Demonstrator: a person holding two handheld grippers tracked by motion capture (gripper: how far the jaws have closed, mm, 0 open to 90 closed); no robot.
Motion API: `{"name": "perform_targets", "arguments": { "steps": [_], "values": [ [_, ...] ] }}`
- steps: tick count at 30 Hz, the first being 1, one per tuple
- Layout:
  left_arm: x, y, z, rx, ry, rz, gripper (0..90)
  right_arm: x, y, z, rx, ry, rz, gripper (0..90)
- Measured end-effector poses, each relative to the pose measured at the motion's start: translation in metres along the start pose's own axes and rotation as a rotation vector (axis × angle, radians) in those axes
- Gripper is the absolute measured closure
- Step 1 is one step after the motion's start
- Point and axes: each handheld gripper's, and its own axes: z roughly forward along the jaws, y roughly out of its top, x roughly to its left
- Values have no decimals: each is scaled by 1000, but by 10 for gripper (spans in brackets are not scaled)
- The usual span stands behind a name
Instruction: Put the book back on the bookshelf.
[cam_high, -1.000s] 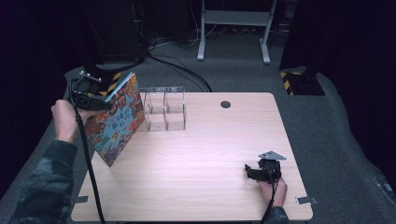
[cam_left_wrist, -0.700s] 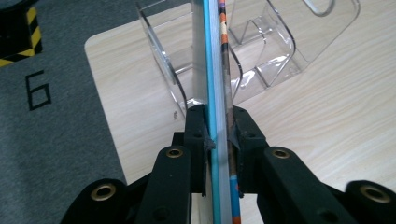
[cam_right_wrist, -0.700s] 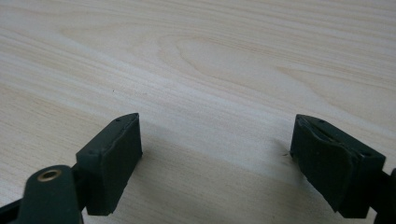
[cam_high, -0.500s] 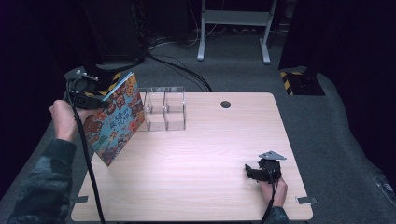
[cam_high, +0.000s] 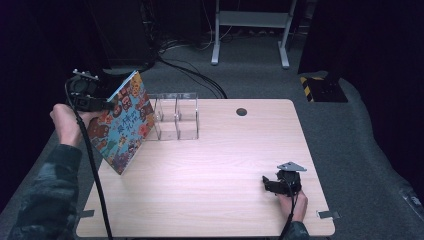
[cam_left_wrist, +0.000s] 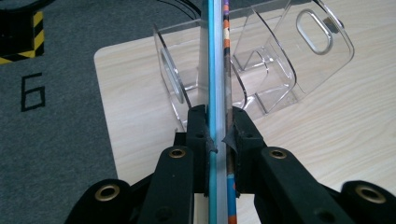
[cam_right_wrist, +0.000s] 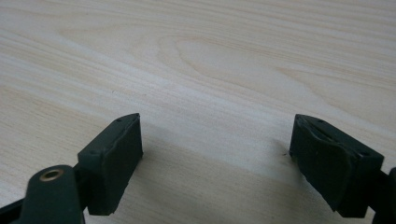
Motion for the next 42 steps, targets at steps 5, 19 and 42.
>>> {"name": "perform_targets", "arguments": {
  "steps": [5, 19, 42],
  "values": [
    [3, 6, 11, 7, 8, -46, 809, 0, 0, 0, 2, 1, 0, 167],
    [7, 19, 32, 14, 0, -95, 808, 0, 0, 0, 1, 3, -3, 169],
    [9, -14, -11, -181, -16, -48, 369, 1, 0, -1, 2, -1, 7, 169]
  ]
}}
